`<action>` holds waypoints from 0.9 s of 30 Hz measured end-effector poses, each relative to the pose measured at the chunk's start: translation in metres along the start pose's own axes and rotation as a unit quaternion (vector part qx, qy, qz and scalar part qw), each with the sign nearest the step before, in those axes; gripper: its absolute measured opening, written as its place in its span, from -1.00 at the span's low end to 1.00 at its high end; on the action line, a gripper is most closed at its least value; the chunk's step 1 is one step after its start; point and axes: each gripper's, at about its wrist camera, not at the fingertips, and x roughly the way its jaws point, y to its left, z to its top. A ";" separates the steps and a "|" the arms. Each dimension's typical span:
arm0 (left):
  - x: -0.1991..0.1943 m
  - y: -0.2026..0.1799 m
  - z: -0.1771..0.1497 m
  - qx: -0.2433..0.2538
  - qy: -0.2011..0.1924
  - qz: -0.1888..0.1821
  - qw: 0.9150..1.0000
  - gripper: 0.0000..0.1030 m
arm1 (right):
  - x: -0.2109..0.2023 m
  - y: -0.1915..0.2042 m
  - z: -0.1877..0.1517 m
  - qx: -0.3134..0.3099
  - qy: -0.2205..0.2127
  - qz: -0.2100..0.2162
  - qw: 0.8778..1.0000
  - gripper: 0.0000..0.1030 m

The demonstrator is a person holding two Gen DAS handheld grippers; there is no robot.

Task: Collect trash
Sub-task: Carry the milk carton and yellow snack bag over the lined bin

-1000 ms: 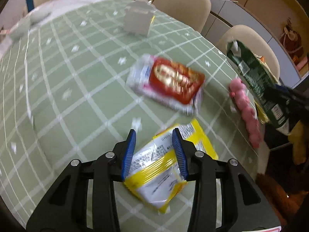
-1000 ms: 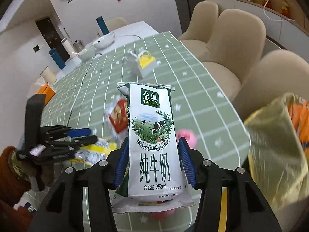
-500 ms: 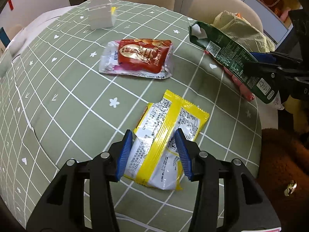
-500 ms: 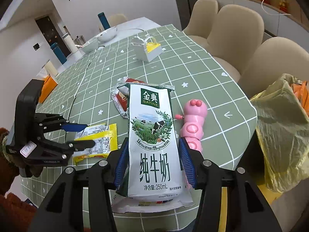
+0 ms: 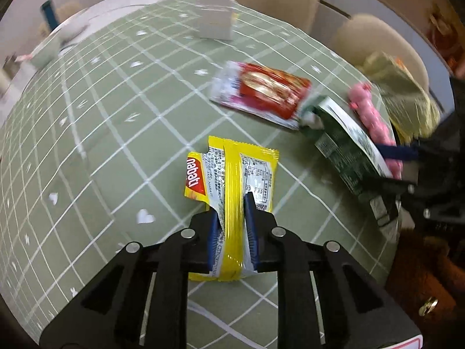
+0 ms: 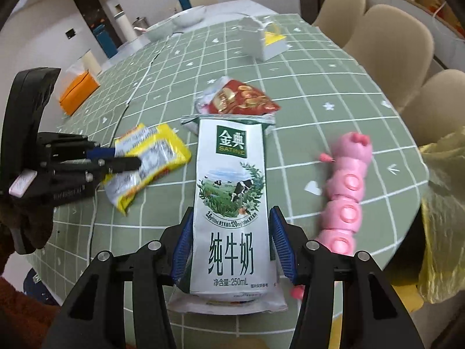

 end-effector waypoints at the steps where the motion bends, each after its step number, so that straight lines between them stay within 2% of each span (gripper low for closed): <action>1: -0.002 0.005 0.000 -0.010 -0.003 -0.001 1.000 -0.68 | 0.001 -0.001 0.003 0.002 0.001 0.007 1.000 -0.05; 3: -0.002 0.009 0.003 -0.024 -0.007 -0.004 1.000 -0.68 | 0.003 -0.002 0.010 0.007 0.007 0.021 1.000 -0.05; 5: -0.003 0.010 0.004 -0.027 -0.009 -0.004 1.000 -0.68 | 0.010 -0.002 0.019 0.009 0.023 0.013 1.000 -0.02; 7: -0.002 0.009 0.003 -0.027 -0.008 -0.005 1.000 -0.68 | 0.017 0.000 0.026 0.006 0.028 0.018 0.999 0.07; 12: 0.003 0.010 -0.001 -0.040 -0.004 -0.006 0.999 -0.68 | 0.028 0.002 0.042 0.013 0.031 0.022 0.999 0.05; 15: 0.000 0.011 -0.003 -0.054 -0.011 -0.010 0.998 -0.68 | 0.017 0.004 0.044 0.009 0.008 0.025 1.000 -0.04; 20: -0.012 0.014 0.003 -0.071 -0.032 -0.012 0.997 -0.69 | -0.013 -0.002 0.043 0.011 -0.034 0.022 0.999 -0.05; 27: -0.056 0.005 0.032 -0.073 -0.102 -0.019 0.992 -0.69 | -0.066 -0.013 0.048 0.019 -0.111 0.009 0.994 -0.05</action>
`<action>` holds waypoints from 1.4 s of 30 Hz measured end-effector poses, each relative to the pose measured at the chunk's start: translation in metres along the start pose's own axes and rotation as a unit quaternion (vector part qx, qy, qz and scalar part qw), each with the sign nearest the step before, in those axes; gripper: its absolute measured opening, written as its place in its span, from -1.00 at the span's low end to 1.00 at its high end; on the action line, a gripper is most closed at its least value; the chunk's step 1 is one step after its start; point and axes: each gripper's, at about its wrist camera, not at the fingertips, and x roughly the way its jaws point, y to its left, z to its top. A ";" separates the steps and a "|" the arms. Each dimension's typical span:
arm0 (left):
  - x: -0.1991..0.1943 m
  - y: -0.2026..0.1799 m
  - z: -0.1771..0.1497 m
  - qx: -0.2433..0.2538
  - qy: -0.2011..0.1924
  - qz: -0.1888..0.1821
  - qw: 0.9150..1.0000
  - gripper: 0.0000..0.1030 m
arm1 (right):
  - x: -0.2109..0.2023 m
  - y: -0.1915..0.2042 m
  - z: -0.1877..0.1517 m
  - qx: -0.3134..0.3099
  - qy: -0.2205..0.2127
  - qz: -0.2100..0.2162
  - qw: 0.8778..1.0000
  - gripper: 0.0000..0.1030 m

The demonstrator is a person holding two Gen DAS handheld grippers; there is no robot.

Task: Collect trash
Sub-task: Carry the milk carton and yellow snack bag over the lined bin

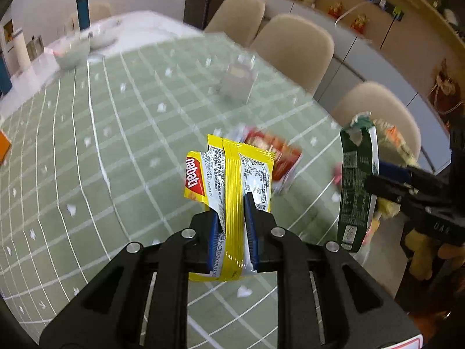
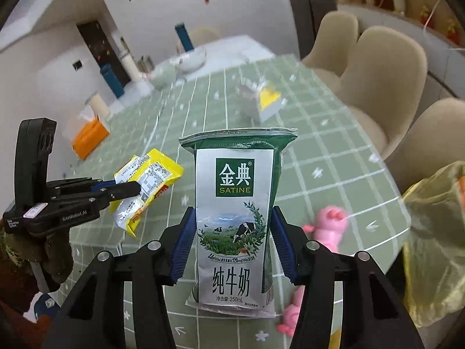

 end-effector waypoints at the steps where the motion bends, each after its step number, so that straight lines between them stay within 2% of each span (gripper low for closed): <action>1: -0.006 -0.004 0.006 0.001 -0.013 -0.002 1.000 -0.69 | -0.008 -0.001 0.003 -0.001 -0.013 -0.004 1.000 -0.05; 7: -0.042 -0.038 0.053 -0.005 -0.097 -0.022 0.995 -0.69 | -0.069 -0.016 0.026 -0.017 -0.095 -0.041 0.994 -0.05; 12: -0.072 -0.079 0.087 0.005 -0.162 -0.031 0.986 -0.69 | -0.126 -0.042 0.036 -0.016 -0.163 -0.089 0.982 -0.05; 16: -0.087 -0.118 0.104 0.029 -0.195 -0.045 0.979 -0.69 | -0.169 -0.074 0.034 0.004 -0.201 -0.124 0.972 -0.05; 20: -0.091 -0.159 0.113 0.056 -0.210 -0.077 0.973 -0.69 | -0.204 -0.099 0.027 0.016 -0.225 -0.167 0.960 -0.05; 25: -0.079 -0.215 0.120 0.094 -0.209 -0.129 0.965 -0.69 | -0.235 -0.130 0.018 0.046 -0.234 -0.211 0.948 -0.05; 30: -0.053 -0.260 0.123 0.119 -0.187 -0.163 0.961 -0.69 | -0.252 -0.158 0.001 0.077 -0.233 -0.249 0.937 -0.05; 42: 0.026 -0.329 0.128 0.141 -0.104 -0.201 0.964 -0.69 | -0.266 -0.215 -0.029 0.153 -0.223 -0.291 0.918 -0.05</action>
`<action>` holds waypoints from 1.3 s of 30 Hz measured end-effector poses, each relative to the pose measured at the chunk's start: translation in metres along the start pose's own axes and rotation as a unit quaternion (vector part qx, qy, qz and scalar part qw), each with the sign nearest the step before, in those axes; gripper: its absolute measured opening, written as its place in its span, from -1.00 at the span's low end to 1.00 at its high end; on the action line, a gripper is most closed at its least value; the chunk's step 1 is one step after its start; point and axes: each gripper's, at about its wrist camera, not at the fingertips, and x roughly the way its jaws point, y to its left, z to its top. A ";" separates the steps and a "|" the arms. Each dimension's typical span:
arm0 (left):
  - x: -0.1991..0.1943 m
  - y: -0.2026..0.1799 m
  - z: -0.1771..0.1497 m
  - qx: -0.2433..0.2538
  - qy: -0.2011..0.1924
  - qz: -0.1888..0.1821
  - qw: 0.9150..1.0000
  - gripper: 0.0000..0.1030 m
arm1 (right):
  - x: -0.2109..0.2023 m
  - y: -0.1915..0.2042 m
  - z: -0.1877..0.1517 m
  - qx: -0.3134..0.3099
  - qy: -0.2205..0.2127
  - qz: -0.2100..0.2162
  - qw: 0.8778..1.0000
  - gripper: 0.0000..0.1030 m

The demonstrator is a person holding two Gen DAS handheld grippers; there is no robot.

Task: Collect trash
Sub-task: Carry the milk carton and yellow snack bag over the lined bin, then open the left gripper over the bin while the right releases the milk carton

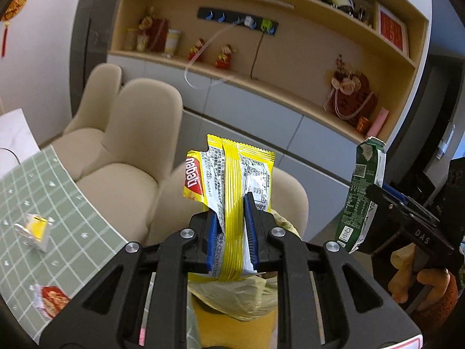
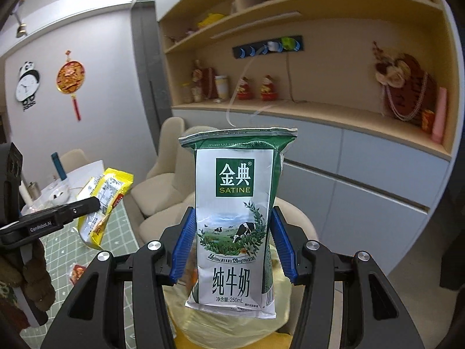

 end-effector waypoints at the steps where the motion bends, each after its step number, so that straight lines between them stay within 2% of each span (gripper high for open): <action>1: 0.007 -0.001 -0.001 -0.001 0.007 -0.004 1.000 -0.69 | 0.003 -0.004 0.000 0.005 0.004 -0.003 1.000 -0.05; 4: 0.034 -0.004 -0.006 -0.002 0.034 -0.024 0.999 -0.69 | 0.007 -0.017 -0.005 0.019 0.009 -0.010 1.000 -0.05; 8: 0.082 -0.007 -0.022 -0.003 0.093 -0.062 0.994 -0.69 | 0.015 -0.027 -0.008 0.027 0.012 -0.021 0.999 -0.05; 15: 0.156 -0.012 -0.044 0.004 0.154 -0.063 0.986 -0.69 | 0.036 -0.037 -0.012 0.038 0.030 -0.028 0.998 -0.05; 20: 0.186 -0.016 -0.047 0.013 0.168 -0.074 0.983 -0.67 | 0.051 -0.042 -0.013 0.039 0.042 -0.032 0.998 -0.05; 23: 0.196 -0.015 -0.045 0.005 0.177 -0.087 0.980 -0.39 | 0.061 -0.041 -0.013 0.040 0.048 -0.034 0.997 -0.05; 25: 0.194 -0.006 -0.047 -0.011 0.181 -0.098 0.979 -0.33 | 0.066 -0.040 -0.013 0.042 0.051 -0.030 0.997 -0.05; 27: 0.184 0.003 -0.046 -0.020 0.172 -0.095 0.980 -0.28 | 0.074 -0.037 -0.013 0.040 0.053 -0.024 0.998 -0.05; 34: 0.131 0.036 -0.042 -0.024 0.128 -0.048 0.990 -0.26 | 0.112 -0.012 -0.021 0.021 0.057 0.012 0.998 -0.05; 36: 0.115 0.048 -0.044 -0.035 0.124 -0.038 0.991 -0.26 | 0.132 -0.003 -0.030 0.008 0.077 0.017 0.997 -0.05; 39: 0.095 0.062 -0.049 -0.045 0.119 -0.025 0.992 -0.26 | 0.168 0.005 -0.055 0.000 0.139 0.028 0.990 -0.05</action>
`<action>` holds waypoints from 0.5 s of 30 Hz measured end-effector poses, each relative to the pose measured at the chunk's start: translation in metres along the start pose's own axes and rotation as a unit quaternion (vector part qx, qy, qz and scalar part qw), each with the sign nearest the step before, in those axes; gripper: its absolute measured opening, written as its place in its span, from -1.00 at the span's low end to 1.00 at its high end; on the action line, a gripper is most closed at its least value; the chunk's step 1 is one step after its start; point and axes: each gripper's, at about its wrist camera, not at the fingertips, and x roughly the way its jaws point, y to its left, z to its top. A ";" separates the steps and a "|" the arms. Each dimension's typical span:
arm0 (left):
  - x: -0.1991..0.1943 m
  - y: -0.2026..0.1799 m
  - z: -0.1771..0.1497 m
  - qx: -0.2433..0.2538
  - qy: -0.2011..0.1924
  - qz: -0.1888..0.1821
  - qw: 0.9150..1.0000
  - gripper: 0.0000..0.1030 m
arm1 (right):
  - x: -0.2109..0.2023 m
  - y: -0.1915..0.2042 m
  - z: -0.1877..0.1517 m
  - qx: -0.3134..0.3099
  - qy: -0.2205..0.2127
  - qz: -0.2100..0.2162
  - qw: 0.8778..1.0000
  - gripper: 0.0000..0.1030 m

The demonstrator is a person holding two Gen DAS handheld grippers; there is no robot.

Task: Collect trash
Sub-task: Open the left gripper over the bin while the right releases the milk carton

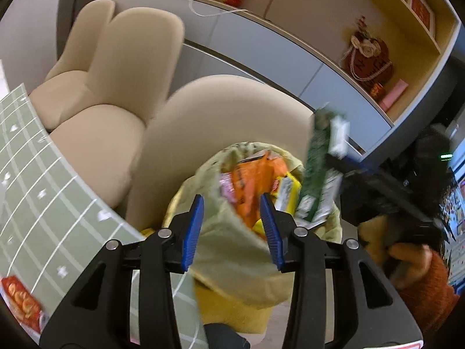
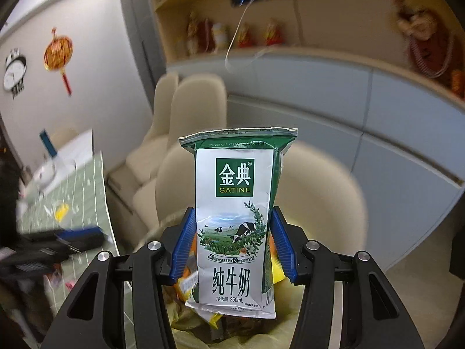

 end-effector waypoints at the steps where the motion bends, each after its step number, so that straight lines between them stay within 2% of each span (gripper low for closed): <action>1: -0.005 0.004 -0.003 -0.002 -0.003 0.004 1.000 -0.26 | 0.007 0.000 -0.004 0.001 0.015 0.001 1.000 -0.05; 3: -0.018 0.011 -0.008 -0.009 -0.011 0.014 1.000 -0.26 | 0.024 -0.001 -0.016 0.014 0.058 0.009 0.998 -0.05; 5: -0.028 0.018 -0.012 -0.016 -0.016 0.021 1.000 -0.26 | 0.031 -0.002 -0.025 0.022 0.076 0.011 0.997 -0.05; 10: -0.050 0.043 -0.031 -0.041 -0.017 0.047 0.998 -0.26 | 0.035 0.000 -0.032 0.017 0.090 0.000 0.996 -0.06; 15: -0.079 0.068 -0.057 -0.074 -0.016 0.077 0.994 -0.26 | 0.024 -0.001 -0.032 0.028 0.077 0.002 0.997 -0.03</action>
